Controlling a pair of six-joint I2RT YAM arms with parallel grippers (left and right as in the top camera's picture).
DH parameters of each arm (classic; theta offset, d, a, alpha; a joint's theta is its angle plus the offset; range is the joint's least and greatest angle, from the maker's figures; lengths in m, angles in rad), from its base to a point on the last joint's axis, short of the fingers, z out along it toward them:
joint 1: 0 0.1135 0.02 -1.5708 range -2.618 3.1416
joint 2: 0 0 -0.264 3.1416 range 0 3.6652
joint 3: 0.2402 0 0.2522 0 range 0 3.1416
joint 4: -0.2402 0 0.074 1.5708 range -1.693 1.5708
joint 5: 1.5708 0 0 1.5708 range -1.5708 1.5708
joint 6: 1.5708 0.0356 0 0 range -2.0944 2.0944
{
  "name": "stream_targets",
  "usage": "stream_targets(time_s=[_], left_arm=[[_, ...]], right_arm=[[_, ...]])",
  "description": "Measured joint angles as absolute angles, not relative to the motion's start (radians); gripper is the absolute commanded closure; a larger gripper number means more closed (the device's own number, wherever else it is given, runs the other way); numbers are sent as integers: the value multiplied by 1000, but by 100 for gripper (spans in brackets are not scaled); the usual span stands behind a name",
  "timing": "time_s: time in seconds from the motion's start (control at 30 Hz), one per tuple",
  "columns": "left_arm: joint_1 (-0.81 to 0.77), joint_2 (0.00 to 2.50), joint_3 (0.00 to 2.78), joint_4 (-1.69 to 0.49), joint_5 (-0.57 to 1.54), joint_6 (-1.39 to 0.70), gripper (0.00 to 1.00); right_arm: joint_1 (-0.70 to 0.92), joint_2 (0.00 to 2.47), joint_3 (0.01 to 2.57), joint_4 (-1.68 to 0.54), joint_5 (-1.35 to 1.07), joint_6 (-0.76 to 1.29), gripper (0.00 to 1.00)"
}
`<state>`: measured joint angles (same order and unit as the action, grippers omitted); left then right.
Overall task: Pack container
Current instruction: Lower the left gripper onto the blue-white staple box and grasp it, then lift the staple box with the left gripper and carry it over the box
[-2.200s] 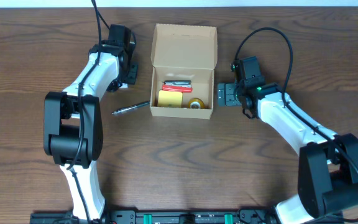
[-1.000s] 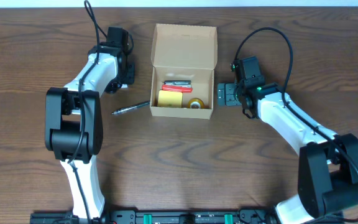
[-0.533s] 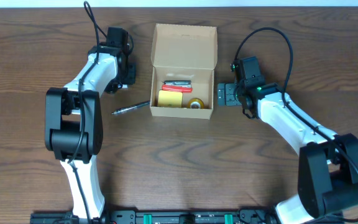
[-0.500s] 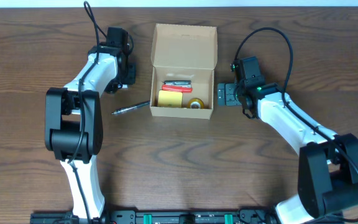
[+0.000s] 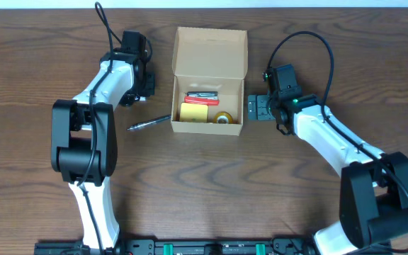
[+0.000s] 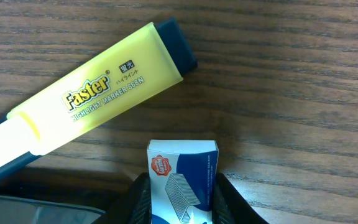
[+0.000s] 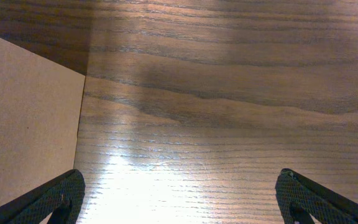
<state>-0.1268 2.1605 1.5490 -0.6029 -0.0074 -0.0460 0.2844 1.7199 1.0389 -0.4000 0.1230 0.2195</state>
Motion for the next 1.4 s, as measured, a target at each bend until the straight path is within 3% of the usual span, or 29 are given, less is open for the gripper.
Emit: stream_targets(time_s=[0.4, 0.87, 1.17, 1.4], left_arm=[[-127, 2160, 1810, -875, -7, 27, 92], [-268, 2132, 2176, -1066, 51, 455, 94], [-352, 2126, 2188, -1067, 212, 701, 94], [-411, 2126, 2171, -1068, 244, 770, 94]], right_arm=[[284, 1720, 1039, -400, 123, 220, 1], [284, 1720, 1039, -400, 123, 220, 1], [284, 1720, 1039, -400, 123, 220, 1], [284, 1720, 1039, -400, 123, 220, 1]])
